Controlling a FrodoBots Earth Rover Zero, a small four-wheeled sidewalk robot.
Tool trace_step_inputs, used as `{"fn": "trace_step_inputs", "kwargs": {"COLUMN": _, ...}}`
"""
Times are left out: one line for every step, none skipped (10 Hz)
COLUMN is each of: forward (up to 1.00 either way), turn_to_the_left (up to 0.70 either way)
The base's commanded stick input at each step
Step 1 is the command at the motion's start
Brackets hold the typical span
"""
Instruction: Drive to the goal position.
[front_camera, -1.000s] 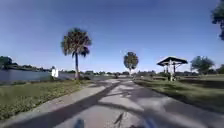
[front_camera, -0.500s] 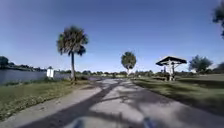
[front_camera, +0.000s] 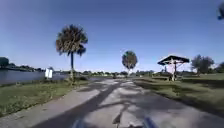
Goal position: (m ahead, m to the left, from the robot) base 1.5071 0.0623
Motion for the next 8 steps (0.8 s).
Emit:
{"fn": "trace_step_inputs", "kwargs": {"forward": 0.85, "turn_to_the_left": 0.0}}
{"fn": "trace_step_inputs", "kwargs": {"forward": 0.85, "turn_to_the_left": 0.0}}
{"fn": "trace_step_inputs", "kwargs": {"forward": 0.85, "turn_to_the_left": 0.0}}
{"fn": "trace_step_inputs", "kwargs": {"forward": 0.85, "turn_to_the_left": 0.0}}
{"fn": "trace_step_inputs", "kwargs": {"forward": 0.85, "turn_to_the_left": 0.0}}
{"fn": "trace_step_inputs", "kwargs": {"forward": 0.85, "turn_to_the_left": 0.0}}
{"fn": "trace_step_inputs", "kwargs": {"forward": 0.85, "turn_to_the_left": 0.0}}
{"fn": "trace_step_inputs", "kwargs": {"forward": 0.85, "turn_to_the_left": 0.0}}
